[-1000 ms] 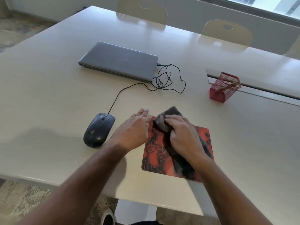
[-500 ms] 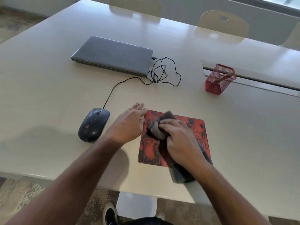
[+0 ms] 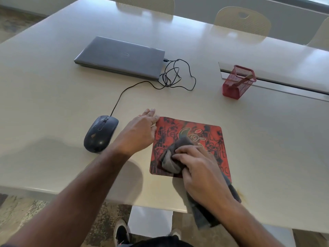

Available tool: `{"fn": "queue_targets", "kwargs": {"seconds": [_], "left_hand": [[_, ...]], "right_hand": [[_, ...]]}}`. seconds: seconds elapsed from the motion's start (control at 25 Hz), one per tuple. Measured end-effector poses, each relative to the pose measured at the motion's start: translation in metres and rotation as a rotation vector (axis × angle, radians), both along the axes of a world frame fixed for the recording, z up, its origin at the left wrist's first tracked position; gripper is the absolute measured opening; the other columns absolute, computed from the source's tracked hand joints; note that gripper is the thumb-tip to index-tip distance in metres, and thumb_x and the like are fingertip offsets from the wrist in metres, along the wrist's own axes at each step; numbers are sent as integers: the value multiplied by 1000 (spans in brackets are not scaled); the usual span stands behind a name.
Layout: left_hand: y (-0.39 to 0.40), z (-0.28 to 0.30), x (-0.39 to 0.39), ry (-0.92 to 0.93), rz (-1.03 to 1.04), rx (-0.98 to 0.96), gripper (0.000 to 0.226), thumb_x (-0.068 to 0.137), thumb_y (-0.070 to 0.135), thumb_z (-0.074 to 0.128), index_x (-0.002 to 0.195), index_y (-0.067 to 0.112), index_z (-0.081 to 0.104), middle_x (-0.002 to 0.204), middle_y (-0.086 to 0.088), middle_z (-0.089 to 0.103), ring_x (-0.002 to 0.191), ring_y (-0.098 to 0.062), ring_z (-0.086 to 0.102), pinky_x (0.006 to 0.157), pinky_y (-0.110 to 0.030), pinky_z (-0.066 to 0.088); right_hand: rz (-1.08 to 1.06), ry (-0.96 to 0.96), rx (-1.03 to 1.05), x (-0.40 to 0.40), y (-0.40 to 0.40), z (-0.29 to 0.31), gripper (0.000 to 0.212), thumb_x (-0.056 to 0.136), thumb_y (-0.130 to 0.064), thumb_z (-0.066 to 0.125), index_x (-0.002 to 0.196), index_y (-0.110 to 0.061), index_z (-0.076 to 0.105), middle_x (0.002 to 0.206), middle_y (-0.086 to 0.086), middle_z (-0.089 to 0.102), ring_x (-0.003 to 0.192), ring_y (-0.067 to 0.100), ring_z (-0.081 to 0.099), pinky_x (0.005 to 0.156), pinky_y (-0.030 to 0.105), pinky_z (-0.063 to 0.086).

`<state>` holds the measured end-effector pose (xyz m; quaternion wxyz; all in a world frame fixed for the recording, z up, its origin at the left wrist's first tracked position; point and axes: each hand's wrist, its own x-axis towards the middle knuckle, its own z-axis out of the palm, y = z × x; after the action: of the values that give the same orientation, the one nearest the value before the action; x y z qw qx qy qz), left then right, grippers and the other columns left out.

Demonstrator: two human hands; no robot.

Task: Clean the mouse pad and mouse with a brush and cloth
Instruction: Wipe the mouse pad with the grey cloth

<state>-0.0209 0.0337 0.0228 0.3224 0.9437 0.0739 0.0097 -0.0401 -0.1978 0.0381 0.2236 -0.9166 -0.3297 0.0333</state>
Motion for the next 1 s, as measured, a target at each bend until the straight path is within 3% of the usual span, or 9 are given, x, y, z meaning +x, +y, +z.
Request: {"fn": "queue_targets", "kwargs": {"seconds": [0.08,0.2,0.28,0.4,0.52,0.64,0.76,0.88,1.0], "left_hand": [[-1,0,-1,-11,2,7,51,104,16,48,154,11,38,166,-1,23,154,-10,13,121,-22,7],[-1,-2,1,-14,11,11,51,104,16,48,154,11,38,166,-1,23,154,-10,13,119,-20,6],[-1,-3,1,-17,15,6,52,104,16,48,155,12,38,166,-1,23,154,-10,14,120,-21,7],[-2,-2,-2,-34,24,-34,57,104,16,48,158,15,29,166,-2,24,154,-10,14,121,-24,10],[-9,3,-10,-89,42,-67,59,107,21,42,161,17,18,167,-1,18,154,-10,11,121,-25,9],[-28,-3,-19,-49,-56,146,59,108,28,31,162,18,10,170,-3,5,156,-14,-4,125,-33,2],[-36,-16,-24,52,-124,379,67,106,36,28,161,22,-8,169,0,-13,153,-20,-22,126,-43,-3],[-33,-17,-25,65,-93,417,63,105,43,10,161,22,-7,168,4,-15,152,-17,-26,126,-44,-5],[-34,-19,-24,57,-78,425,70,96,46,-3,161,21,-7,168,6,-17,150,-13,-29,125,-42,-9]], "right_hand": [[-31,-20,-25,-1,9,1,39,85,-18,51,111,-23,80,122,-13,69,120,14,53,98,46,49],[91,-68,-35,-30,8,2,40,85,-24,45,104,-25,80,116,-15,71,116,15,58,89,41,52],[124,-25,-6,-33,-2,7,41,84,-25,44,105,-28,80,115,-19,70,115,10,58,92,37,50],[-10,107,87,-6,-7,17,44,84,-18,49,116,-24,77,121,-17,67,118,6,53,106,31,42],[-224,60,152,29,8,23,47,87,-20,46,128,-20,69,127,-9,62,120,14,51,108,35,41],[-309,-32,-20,37,41,8,56,93,-30,42,146,-20,54,144,0,53,128,25,47,109,44,40],[-225,-155,-178,21,59,-18,61,94,-39,38,152,-22,49,158,0,46,138,27,42,109,50,39],[-232,-147,-234,44,39,-23,58,97,-39,39,154,-27,44,158,-6,40,142,22,35,111,47,35],[-504,-129,-307,86,7,-19,51,97,-38,38,145,-25,50,145,3,42,133,29,38,105,50,39]]}}
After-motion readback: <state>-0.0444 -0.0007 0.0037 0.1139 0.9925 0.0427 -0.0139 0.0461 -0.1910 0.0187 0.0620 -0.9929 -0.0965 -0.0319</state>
